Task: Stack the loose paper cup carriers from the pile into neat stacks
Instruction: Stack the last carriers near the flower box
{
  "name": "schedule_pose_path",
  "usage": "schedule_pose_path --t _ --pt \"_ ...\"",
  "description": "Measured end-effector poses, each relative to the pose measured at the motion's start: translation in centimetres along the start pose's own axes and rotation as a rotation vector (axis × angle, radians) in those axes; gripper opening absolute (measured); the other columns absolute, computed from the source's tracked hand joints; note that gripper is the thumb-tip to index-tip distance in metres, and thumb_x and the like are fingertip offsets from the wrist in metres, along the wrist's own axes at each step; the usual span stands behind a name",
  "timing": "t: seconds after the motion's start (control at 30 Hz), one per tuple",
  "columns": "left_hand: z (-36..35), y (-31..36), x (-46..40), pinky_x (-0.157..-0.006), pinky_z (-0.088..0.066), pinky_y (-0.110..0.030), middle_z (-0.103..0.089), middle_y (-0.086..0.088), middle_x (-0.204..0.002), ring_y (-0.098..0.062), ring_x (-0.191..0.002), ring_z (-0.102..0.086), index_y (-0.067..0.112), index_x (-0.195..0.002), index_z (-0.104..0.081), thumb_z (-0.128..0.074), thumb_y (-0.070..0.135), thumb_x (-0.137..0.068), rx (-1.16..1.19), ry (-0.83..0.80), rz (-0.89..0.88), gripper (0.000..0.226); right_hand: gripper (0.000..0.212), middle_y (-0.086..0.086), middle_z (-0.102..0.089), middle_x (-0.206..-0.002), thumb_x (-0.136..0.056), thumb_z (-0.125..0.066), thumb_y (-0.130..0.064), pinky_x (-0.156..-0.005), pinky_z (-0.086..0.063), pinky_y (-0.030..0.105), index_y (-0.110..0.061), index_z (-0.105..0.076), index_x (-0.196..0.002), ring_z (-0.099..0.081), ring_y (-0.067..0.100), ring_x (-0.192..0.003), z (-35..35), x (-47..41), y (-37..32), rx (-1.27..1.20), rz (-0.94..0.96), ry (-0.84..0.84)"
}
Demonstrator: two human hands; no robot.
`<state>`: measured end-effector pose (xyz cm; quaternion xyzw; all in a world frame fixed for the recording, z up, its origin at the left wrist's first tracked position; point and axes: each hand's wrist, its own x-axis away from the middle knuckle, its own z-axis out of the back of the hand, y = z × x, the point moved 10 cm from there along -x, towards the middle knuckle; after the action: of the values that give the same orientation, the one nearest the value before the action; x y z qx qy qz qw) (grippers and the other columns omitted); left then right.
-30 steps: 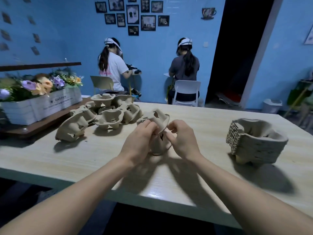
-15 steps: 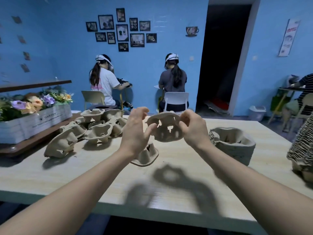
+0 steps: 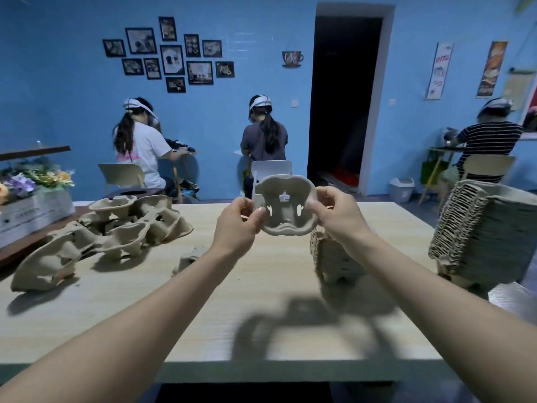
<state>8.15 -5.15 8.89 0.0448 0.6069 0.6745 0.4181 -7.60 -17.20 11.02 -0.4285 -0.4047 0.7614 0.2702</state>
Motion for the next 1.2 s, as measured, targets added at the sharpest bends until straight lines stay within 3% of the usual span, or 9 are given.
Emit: schedule_pose_path --t 0.17,0.23,0.37,0.47,0.57,0.7,0.8,1.07,1.2 --pt "-3.0 0.8 -0.1 -0.061 -0.049 -0.031 -0.062 -0.005 -0.064 -0.018 -0.057 -0.054 0.009 -0.075 -0.055 -0.067 0.017 -0.086 0.155 -0.008 0.060 0.017 0.033 0.004 -0.060 -0.081 -0.087 -0.054 0.004 -0.067 -0.052 0.037 -0.026 -0.058 -0.100 -0.057 0.021 -0.072 2.7 0.4 1.2 0.005 -0.076 -0.059" --pt "-4.2 1.3 0.0 -0.057 -0.048 -0.024 -0.065 -0.007 -0.068 -0.016 -0.058 -0.057 0.008 -0.079 -0.057 -0.068 0.018 -0.085 0.165 -0.013 0.069 0.016 0.027 -0.001 -0.059 -0.081 -0.087 -0.056 0.002 -0.075 -0.051 0.034 -0.020 -0.060 -0.102 -0.058 0.020 -0.077 4.6 0.0 1.9 0.048 -0.087 0.035" --pt "-6.0 2.1 0.0 -0.063 -0.054 -0.026 -0.068 -0.006 -0.076 -0.017 -0.065 -0.064 0.009 -0.091 -0.058 -0.069 0.015 -0.084 0.177 0.002 0.074 0.015 0.011 0.003 -0.061 -0.087 -0.085 -0.064 -0.007 -0.089 -0.052 0.043 -0.014 -0.059 -0.093 -0.061 0.026 -0.091 8.0 -0.6 3.8 0.090 -0.159 0.203" --pt "-7.3 2.2 0.0 -0.068 -0.056 -0.029 -0.070 -0.007 -0.079 -0.017 -0.067 -0.065 0.010 -0.101 -0.060 -0.071 0.014 -0.083 0.153 -0.007 0.081 0.022 0.006 0.005 -0.065 -0.085 -0.084 -0.066 -0.010 -0.083 -0.054 0.043 -0.014 -0.062 -0.085 -0.064 0.026 -0.086 9.6 -0.6 4.8 0.117 -0.191 0.247" --pt "-8.5 2.0 0.2 -0.075 -0.057 -0.033 -0.071 -0.008 -0.080 -0.017 -0.067 -0.066 0.014 -0.101 -0.064 -0.072 0.016 -0.082 0.138 -0.013 0.092 0.020 0.005 0.004 -0.067 -0.082 -0.083 -0.065 -0.008 -0.073 -0.053 0.036 -0.013 -0.067 -0.082 -0.062 0.022 -0.080 10.5 -0.5 5.6 0.141 -0.211 0.264" --pt "-9.5 1.3 0.5 -0.075 -0.058 -0.029 -0.071 -0.005 -0.077 -0.013 -0.063 -0.065 0.017 -0.092 -0.070 -0.072 0.013 -0.082 0.162 -0.034 0.131 0.011 0.010 0.006 -0.070 -0.085 -0.080 -0.065 -0.009 -0.075 -0.053 0.035 -0.010 -0.072 -0.086 -0.063 0.021 -0.083 10.8 -0.2 6.7 0.157 -0.246 0.274" --pt "-9.8 0.8 0.5 -0.073 -0.057 -0.026 -0.070 -0.004 -0.075 -0.010 -0.060 -0.063 0.012 -0.094 -0.072 -0.071 0.011 -0.083 0.180 -0.054 0.171 0.012 0.012 0.003 -0.065 -0.075 -0.080 -0.061 -0.005 -0.066 -0.042 0.027 -0.009 -0.071 -0.075 -0.057 0.018 -0.076 10.6 0.2 6.5 0.201 -0.244 0.265" --pt "-10.7 -0.8 0.7 -0.070 -0.055 -0.025 -0.068 -0.003 -0.070 0.001 -0.044 -0.054 0.011 -0.090 -0.075 -0.073 0.019 -0.082 0.118 -0.081 0.231 0.011 0.017 0.002 -0.066 -0.081 -0.081 -0.057 -0.003 -0.073 -0.041 0.025 -0.010 -0.070 -0.072 -0.056 0.018 -0.083 10.5 0.8 7.1 0.249 -0.284 0.249" --pt "-10.7 -0.6 0.5 -0.070 -0.052 -0.026 -0.069 -0.003 -0.071 -0.005 -0.052 -0.054 0.014 -0.094 -0.075 -0.073 0.025 -0.082 0.037 -0.077 0.192 0.017 0.017 0.003 -0.065 -0.083 -0.084 -0.057 -0.004 -0.074 -0.040 0.025 -0.006 -0.074 -0.081 -0.055 0.018 -0.085 10.6 1.0 7.1 0.275 -0.278 0.240"
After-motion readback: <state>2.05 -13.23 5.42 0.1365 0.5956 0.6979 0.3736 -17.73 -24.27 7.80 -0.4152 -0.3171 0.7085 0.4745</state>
